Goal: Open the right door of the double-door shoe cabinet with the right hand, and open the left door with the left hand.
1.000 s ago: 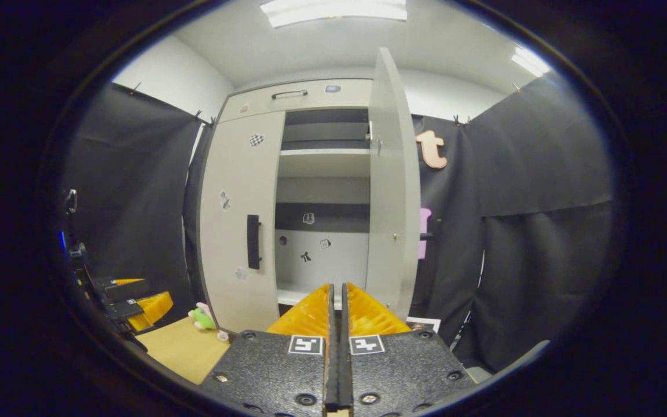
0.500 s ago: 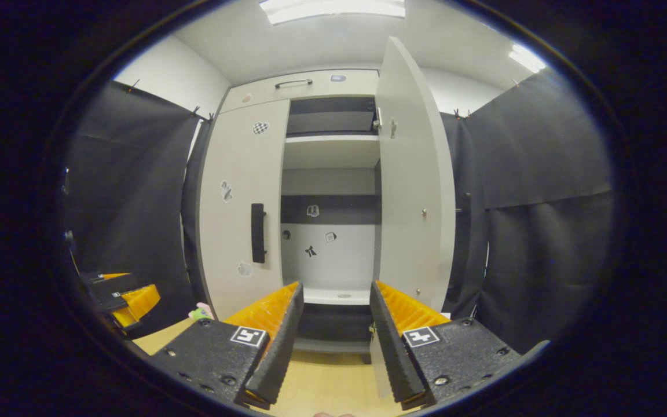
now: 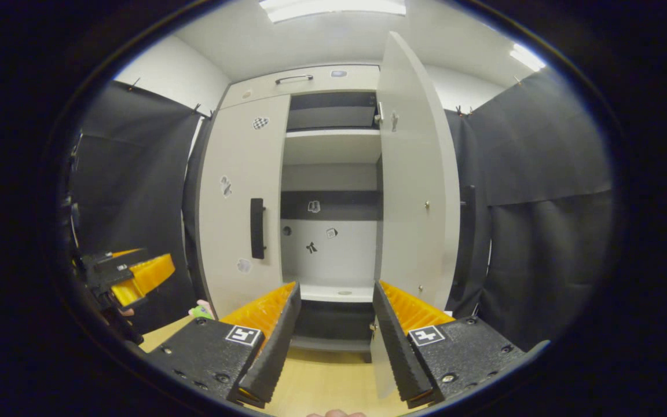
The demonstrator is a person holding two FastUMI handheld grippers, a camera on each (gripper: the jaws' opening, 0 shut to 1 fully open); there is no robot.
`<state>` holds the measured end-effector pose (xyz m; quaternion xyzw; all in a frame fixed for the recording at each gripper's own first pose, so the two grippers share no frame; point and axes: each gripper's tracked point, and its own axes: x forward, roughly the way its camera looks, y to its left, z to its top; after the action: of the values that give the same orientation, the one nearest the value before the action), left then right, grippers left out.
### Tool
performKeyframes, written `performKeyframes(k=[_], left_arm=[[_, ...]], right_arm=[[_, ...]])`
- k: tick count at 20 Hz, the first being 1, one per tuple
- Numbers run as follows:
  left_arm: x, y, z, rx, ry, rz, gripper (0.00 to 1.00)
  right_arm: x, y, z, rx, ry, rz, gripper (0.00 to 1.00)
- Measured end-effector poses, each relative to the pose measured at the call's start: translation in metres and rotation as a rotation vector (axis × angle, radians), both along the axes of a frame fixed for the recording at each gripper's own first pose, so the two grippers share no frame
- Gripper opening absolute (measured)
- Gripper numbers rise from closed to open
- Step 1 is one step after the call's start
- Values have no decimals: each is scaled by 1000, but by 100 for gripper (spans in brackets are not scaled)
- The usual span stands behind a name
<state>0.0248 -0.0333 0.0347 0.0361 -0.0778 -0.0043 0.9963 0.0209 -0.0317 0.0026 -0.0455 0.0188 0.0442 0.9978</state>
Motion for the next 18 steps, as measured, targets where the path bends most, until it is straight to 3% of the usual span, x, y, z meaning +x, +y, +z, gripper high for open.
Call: performKeyframes(k=[5,8,13,18], left_arm=[[41,-16,37,37,-77,-23,95],[77,-14,54,58,-99,11,95],[134,-20,29,22,16,-6,95],[170,-30,-2,73,125,10,95]], right_arm=[[0,-8,-10,-5,25,-5,78],[2,-14,-14,-4,32,-14,78],[2,-20,-11,2,22,-24,79],[5,-22,-8,15,12,-29,78]])
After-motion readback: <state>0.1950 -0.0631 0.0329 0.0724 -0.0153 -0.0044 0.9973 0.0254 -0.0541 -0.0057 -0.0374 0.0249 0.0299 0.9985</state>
